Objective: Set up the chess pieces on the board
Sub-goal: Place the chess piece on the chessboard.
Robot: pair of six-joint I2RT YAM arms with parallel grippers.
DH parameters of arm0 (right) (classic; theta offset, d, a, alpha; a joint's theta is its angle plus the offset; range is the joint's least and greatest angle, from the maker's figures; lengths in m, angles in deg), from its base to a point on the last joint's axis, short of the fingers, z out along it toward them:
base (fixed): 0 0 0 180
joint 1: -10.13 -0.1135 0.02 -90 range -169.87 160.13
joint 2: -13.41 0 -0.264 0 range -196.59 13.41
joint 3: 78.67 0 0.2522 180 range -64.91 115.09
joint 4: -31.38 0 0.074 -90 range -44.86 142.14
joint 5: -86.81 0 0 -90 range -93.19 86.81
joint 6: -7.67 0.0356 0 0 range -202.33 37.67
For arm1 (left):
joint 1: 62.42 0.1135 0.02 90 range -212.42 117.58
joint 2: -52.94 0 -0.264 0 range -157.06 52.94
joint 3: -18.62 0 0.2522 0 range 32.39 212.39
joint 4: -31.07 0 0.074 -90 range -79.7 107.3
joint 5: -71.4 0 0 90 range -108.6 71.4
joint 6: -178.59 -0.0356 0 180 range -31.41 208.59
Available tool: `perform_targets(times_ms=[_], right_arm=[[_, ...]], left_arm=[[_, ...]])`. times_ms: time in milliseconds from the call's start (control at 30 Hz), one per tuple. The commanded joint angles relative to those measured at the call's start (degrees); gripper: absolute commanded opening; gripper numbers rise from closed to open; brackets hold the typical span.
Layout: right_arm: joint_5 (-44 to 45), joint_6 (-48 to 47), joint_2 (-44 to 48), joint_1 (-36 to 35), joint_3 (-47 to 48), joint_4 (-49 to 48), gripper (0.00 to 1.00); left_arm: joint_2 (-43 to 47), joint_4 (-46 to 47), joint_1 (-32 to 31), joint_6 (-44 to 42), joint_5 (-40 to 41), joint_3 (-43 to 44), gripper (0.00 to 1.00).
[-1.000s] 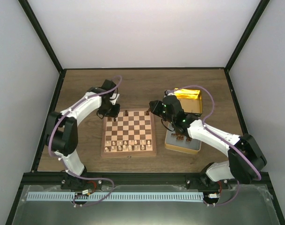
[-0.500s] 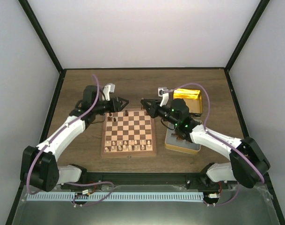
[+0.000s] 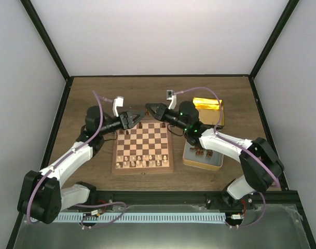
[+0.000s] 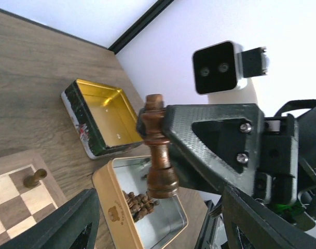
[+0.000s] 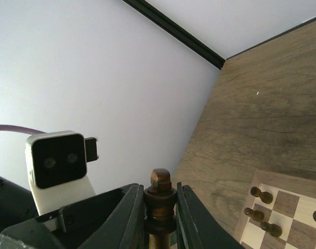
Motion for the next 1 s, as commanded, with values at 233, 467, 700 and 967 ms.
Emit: perform_targets(times_ms=[233, 467, 700, 967], right_arm=[[-3.4, 4.6, -1.4, -1.0, 4.2, -1.2, 0.11], [-3.8, 5.0, -2.1, -1.3, 4.3, -1.2, 0.11], [-3.8, 4.7, -1.8, -1.4, 4.5, -0.4, 0.12], [-6.3, -9.4, 0.6, -0.4, 14.1, 22.1, 0.51]], left_arm=[[-4.1, 13.0, -0.4, 8.9, -5.8, -1.0, 0.55], [-6.4, 15.7, -0.5, 11.3, -7.5, -0.5, 0.37], [-6.5, 12.8, -0.6, 7.4, -8.1, 0.3, 0.13], [-2.9, -13.8, -0.6, -19.5, -5.5, 8.6, 0.04]])
